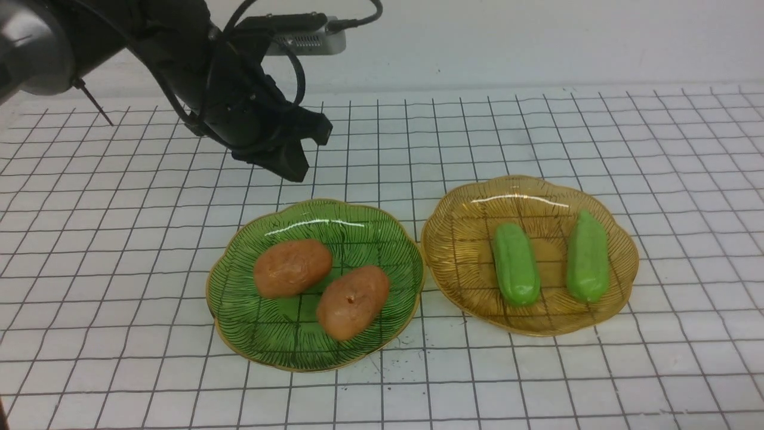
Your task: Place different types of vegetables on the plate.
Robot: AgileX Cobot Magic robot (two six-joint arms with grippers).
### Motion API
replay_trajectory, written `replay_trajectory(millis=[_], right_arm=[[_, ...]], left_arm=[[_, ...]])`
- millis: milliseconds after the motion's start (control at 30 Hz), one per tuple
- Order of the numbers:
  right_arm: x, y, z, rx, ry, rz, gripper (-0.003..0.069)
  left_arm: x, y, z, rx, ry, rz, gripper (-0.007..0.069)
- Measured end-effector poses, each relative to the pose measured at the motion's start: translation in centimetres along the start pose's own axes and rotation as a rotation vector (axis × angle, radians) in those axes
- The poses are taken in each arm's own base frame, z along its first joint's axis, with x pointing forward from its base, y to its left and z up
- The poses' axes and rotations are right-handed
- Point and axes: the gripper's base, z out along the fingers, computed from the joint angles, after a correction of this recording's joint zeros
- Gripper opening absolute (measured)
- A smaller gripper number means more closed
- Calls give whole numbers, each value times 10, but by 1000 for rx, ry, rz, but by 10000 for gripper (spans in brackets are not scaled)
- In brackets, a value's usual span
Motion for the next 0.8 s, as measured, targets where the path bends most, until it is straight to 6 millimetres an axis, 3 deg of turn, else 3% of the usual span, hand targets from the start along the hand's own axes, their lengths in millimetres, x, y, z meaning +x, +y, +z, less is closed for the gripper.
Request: replay_trajectory(millis=[67, 433, 500, 600, 800], right_arm=[[13, -1, 3, 13, 47, -48, -15], [15, 2, 2, -53, 64, -134, -15], [15, 4, 2, -82, 61, -129, -15], [15, 5, 2, -88, 63, -112, -15], [15, 5, 2, -96, 68, -87, -15]], left_arm=[[2, -1, -10, -18, 10, 32, -8], [16, -14, -76, -85, -56, 96, -8], [21, -20, -99, -93, -109, 108, -8], [29, -25, -116, -96, -143, 116, -8], [68, -35, -150, -114, -171, 128, -8]])
